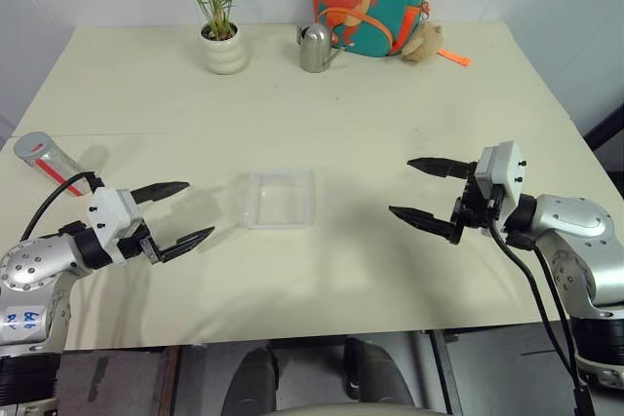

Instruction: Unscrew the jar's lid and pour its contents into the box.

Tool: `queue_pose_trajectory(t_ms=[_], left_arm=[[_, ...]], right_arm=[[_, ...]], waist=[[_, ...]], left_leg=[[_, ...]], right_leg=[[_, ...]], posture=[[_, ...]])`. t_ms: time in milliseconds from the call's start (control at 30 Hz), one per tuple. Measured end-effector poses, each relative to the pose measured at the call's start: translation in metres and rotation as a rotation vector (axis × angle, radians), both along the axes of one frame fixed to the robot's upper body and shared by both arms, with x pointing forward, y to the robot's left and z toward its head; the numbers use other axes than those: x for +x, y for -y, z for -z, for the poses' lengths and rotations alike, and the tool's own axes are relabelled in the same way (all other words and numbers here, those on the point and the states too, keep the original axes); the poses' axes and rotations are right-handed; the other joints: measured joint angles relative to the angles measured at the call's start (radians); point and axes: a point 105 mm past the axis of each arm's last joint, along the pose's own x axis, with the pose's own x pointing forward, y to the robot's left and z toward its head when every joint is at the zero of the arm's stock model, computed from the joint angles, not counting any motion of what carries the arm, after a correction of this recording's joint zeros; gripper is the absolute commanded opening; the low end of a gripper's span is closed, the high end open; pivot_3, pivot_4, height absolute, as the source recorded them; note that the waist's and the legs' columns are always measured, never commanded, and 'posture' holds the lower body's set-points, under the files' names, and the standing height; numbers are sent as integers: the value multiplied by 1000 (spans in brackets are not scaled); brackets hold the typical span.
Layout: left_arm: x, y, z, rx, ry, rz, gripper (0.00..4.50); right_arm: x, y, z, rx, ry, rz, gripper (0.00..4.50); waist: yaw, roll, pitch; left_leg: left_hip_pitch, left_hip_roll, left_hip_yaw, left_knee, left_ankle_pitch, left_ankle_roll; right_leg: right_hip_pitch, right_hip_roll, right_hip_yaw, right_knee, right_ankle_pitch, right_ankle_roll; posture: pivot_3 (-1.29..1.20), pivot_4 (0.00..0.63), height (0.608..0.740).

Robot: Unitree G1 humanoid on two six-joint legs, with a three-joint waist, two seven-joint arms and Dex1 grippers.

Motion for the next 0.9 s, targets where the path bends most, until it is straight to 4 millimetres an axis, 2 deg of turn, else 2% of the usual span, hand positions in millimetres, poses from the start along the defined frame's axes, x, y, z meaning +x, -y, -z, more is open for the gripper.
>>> queue_pose_trajectory(t_ms=[167, 233, 333, 467, 567, 700, 900], left_arm=[[-9, 0, -2, -37, 56, -91, 4458], [-13, -6, 3, -91, 74, -201, 4458], [-16, -26, 12, -207, 95, -459, 4458], [-22, -65, 23, -340, 139, -882, 4458], [-23, -86, 31, -406, 146, -1093, 4458], [-5, -109, 36, -402, 172, -1248, 4458], [29, -116, 29, -409, 231, -1322, 4458]], right_arm=[[4, -6, 3, 11, -16, -26, 4500], [7, -9, 6, 10, -32, -42, 4500], [12, -19, 2, 18, -29, -82, 4500], [15, -37, -12, 37, 5, -145, 4500], [17, -50, -15, 55, -3, -172, 4500], [18, -77, -28, 118, -5, -211, 4500], [14, -108, -29, 153, -13, -247, 4500]], waist=[[-1, 0, 0], [-3, 0, 0], [-2, 0, 0], [3, -1, -1], [9, -2, -1], [10, -2, -1], [12, -4, -3]], left_leg=[[1, 0, 1, 0, 0, 0], [1, 0, 1, 0, 0, 0], [2, 0, 1, 1, 0, 0], [2, 0, 1, 3, 0, 0], [1, 0, 0, 5, 1, 0], [1, 0, 0, 5, 3, -1], [0, 0, 0, 4, 4, -2]], right_leg=[[0, 0, 1, 0, 0, 0], [0, 0, 2, 1, 0, 0], [0, 1, 2, 2, 0, 1], [1, 1, 3, 2, 2, 1], [2, 1, 3, 2, 4, 1], [1, 3, 3, 1, 7, -1], [1, 3, 3, 0, 9, -1]], posture=[[0, 150, 740], [0, 150, 740], [0, 150, 740], [0, 150, 740], [0, 150, 740], [0, 150, 740], [0, 150, 740]])
